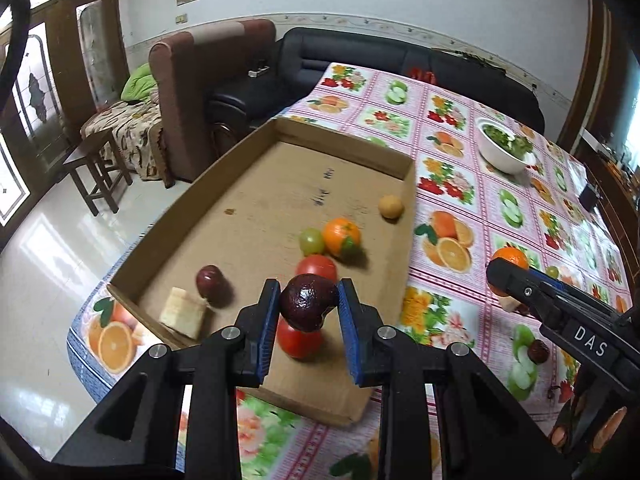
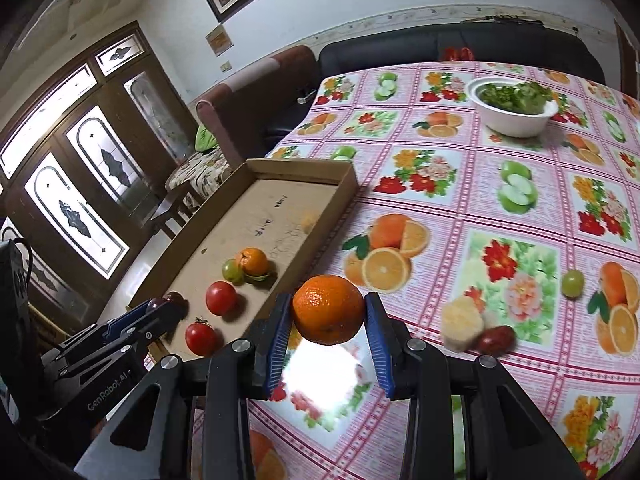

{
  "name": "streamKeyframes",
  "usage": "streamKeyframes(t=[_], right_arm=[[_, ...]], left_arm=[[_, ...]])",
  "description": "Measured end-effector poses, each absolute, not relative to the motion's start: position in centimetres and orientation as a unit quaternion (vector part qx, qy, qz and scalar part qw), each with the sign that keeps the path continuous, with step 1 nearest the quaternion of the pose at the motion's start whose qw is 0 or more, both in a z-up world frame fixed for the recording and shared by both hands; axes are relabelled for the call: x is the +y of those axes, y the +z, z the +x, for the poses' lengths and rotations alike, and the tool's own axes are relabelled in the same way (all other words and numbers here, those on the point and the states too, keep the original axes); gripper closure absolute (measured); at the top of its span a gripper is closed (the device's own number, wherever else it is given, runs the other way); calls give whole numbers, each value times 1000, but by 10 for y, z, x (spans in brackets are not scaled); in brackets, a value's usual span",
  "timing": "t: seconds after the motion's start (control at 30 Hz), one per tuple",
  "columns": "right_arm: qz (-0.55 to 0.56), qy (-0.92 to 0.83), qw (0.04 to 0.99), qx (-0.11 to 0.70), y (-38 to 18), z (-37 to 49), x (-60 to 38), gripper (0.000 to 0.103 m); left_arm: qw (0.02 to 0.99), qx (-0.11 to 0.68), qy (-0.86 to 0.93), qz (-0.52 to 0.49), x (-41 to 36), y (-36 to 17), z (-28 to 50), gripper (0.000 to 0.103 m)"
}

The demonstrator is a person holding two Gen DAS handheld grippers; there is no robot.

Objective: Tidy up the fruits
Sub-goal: 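Carry the plum and orange over the cardboard box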

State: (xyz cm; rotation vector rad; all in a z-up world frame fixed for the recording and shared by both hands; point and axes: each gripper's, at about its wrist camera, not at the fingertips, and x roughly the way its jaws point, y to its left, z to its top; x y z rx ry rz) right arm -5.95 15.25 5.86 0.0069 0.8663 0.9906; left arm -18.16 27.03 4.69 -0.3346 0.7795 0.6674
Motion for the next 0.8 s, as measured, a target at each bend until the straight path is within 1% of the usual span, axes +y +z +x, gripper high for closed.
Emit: streamKeyframes(t=[0.47,0.8], right_arm=[[-12,485,776,402,60,-63,204,66],[-25,497,768,403,62,-50,251,66]], left_arm=[[845,355,358,-177,323,52,-195,76],[834,368,361,-197,363,47,-178,76]])
